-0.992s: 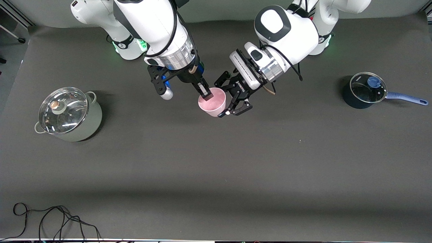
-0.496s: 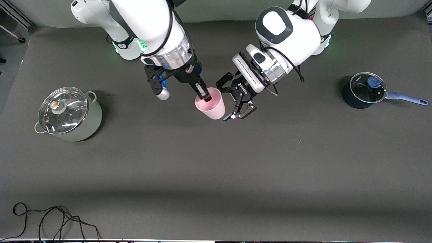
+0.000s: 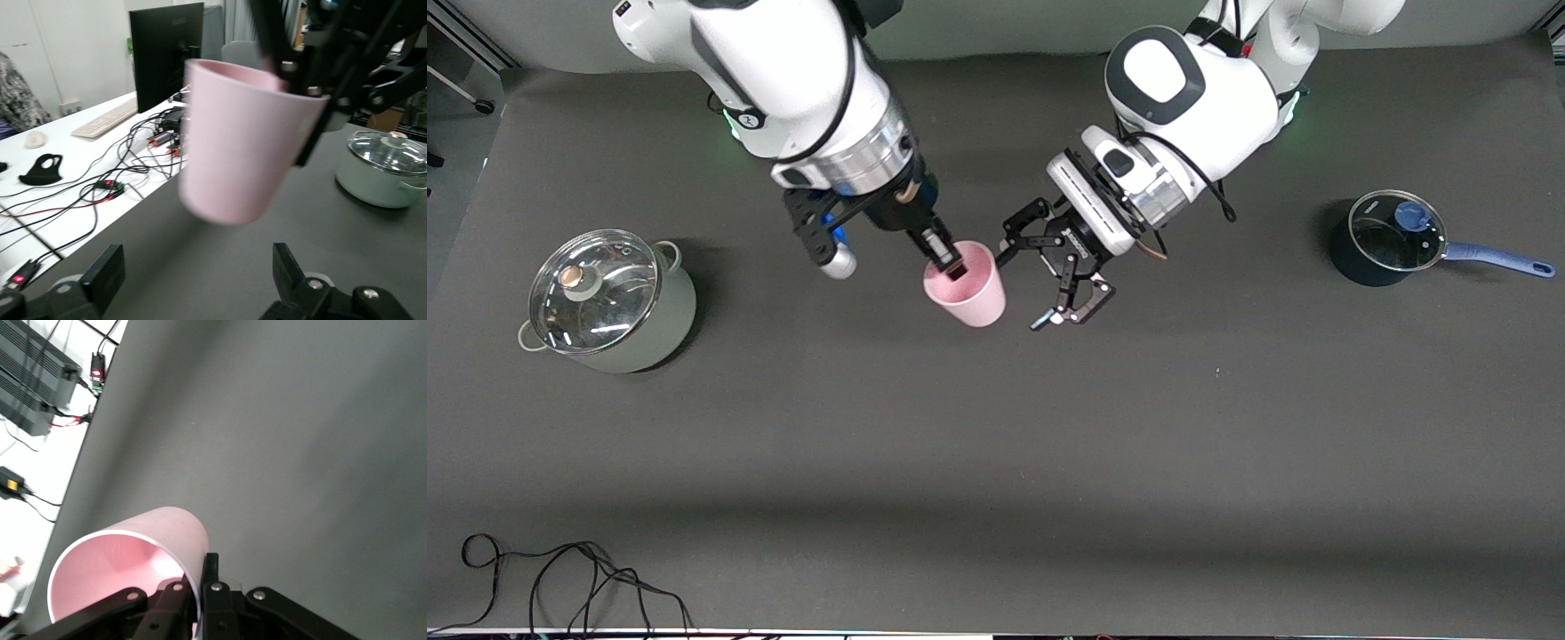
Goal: Transfer pink cup from left to right arm
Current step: 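Carry the cup toward the steel pot while the left gripper withdraws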
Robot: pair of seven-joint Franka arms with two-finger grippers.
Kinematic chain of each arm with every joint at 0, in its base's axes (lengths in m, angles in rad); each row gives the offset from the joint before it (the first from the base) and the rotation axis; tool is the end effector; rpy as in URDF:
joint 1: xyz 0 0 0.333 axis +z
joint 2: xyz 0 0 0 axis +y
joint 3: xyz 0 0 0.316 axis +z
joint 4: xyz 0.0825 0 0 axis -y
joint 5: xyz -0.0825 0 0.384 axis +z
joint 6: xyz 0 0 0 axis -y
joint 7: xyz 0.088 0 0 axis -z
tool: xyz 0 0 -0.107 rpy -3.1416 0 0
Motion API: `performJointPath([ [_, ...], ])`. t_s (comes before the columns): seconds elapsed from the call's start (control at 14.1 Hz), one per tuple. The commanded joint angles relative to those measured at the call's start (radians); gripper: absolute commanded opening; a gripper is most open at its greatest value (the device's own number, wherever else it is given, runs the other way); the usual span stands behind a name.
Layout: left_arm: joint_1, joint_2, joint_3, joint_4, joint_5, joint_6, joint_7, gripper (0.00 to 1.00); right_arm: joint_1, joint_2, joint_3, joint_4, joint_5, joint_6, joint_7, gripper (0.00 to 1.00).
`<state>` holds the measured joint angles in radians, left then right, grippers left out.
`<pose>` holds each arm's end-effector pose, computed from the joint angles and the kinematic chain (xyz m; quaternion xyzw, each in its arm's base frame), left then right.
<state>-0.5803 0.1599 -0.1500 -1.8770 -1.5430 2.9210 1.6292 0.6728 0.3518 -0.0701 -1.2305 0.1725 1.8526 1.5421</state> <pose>0.5087 -0.3654 0.4785 0.7564 -0.3826 0.4610 0.2626 0.5508 0.4068 0.6010 -0.8771 0.4551 0.0003 0.1534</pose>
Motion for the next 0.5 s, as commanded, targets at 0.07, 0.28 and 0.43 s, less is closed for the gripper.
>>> performJointPath([
  [0.07,0.088,0.013,-0.002,-0.020,-0.003,-0.029,-0.006,0.99,-0.099,-0.005,0.001,0.005,0.042,-0.172,-0.326,0.00],
  [0.28,0.183,0.013,0.000,-0.050,0.000,-0.173,-0.008,0.99,-0.197,-0.028,-0.002,-0.058,0.041,-0.269,-0.580,0.00],
  [0.43,0.238,0.003,0.000,-0.080,0.010,-0.259,-0.008,0.99,-0.246,-0.040,-0.016,-0.102,0.039,-0.311,-0.712,0.00],
])
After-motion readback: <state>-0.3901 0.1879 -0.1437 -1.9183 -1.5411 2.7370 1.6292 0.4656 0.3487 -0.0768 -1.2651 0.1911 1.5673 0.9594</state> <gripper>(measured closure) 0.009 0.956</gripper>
